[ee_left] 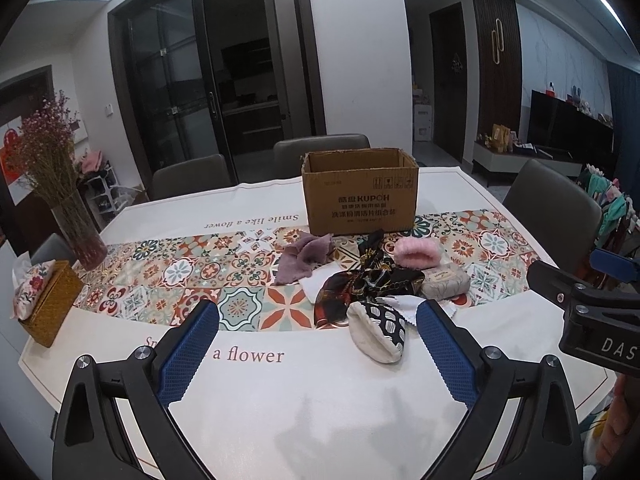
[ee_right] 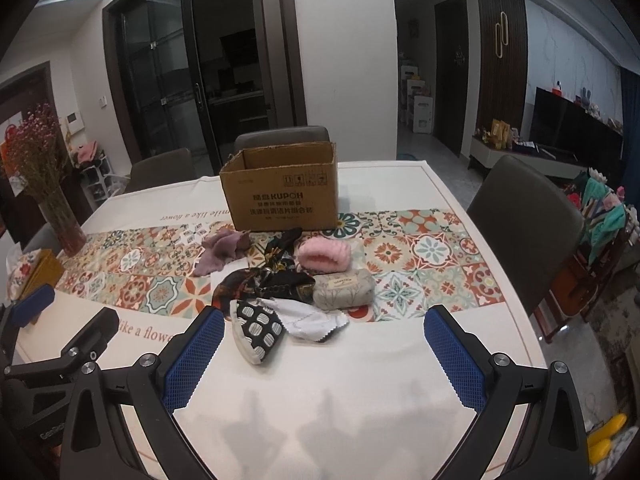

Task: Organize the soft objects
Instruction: 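Move both grippers down toward the pile of soft items, then grasp the white cloth with the right gripper while the left grasps the dotted black slipper, then lift both held items and carry them over the cardboard box, then open both grippers to drop the cloth and slipper into the box, then move both grippers back down to the remaining pile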

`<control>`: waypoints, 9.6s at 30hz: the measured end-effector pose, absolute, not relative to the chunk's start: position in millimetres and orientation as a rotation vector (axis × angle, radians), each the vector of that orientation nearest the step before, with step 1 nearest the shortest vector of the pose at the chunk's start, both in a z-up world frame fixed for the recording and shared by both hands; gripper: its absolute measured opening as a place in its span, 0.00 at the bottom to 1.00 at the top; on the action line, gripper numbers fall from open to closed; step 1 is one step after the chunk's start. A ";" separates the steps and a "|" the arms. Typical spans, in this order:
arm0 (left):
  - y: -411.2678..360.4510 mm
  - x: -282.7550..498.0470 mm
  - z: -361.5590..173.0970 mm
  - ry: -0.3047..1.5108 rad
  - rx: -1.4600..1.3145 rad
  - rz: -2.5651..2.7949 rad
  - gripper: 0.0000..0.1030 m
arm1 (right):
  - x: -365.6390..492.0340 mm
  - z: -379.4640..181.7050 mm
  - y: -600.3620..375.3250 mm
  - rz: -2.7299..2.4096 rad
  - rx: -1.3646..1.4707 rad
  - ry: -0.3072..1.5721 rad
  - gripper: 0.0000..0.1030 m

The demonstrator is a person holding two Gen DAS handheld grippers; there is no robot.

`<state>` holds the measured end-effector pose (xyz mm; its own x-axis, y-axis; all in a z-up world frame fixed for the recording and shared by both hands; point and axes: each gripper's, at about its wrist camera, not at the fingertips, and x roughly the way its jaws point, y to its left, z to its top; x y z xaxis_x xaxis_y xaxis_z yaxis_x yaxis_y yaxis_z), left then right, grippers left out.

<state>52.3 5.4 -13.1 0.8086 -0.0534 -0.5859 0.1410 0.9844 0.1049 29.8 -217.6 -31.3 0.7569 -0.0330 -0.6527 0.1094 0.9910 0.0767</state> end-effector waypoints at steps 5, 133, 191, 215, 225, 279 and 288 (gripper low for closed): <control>13.6 76.5 -23.9 0.653 0.157 -0.147 0.98 | 53.5 -43.6 -209.4 -0.111 0.116 0.743 0.98; -16.9 182.9 -22.4 0.524 0.006 -0.234 0.18 | 165.6 -25.3 -244.0 0.090 0.239 0.585 0.14; -68.8 441.5 33.2 0.625 0.115 -0.314 0.18 | 449.7 -15.9 -262.0 0.246 0.368 0.831 0.14; -90.0 493.1 -38.0 0.860 0.126 -0.348 0.33 | 492.9 -88.7 -264.1 0.155 0.291 1.055 0.20; -83.3 481.3 -28.2 0.835 0.151 -0.318 0.37 | 480.4 -73.3 -260.0 0.136 0.247 1.023 0.33; -71.7 274.1 -47.2 0.668 0.198 -0.334 0.66 | 276.8 -72.1 -259.5 0.029 0.167 0.801 0.74; -75.5 273.3 -72.6 0.739 0.198 -0.358 0.69 | 281.9 -104.3 -263.0 0.042 0.205 0.858 0.74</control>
<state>273.3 -75.5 -72.6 0.6826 -0.2482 -0.6873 0.3857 0.9213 0.0504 281.9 -263.0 -104.3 0.6547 0.1188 -0.7465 0.0461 0.9795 0.1963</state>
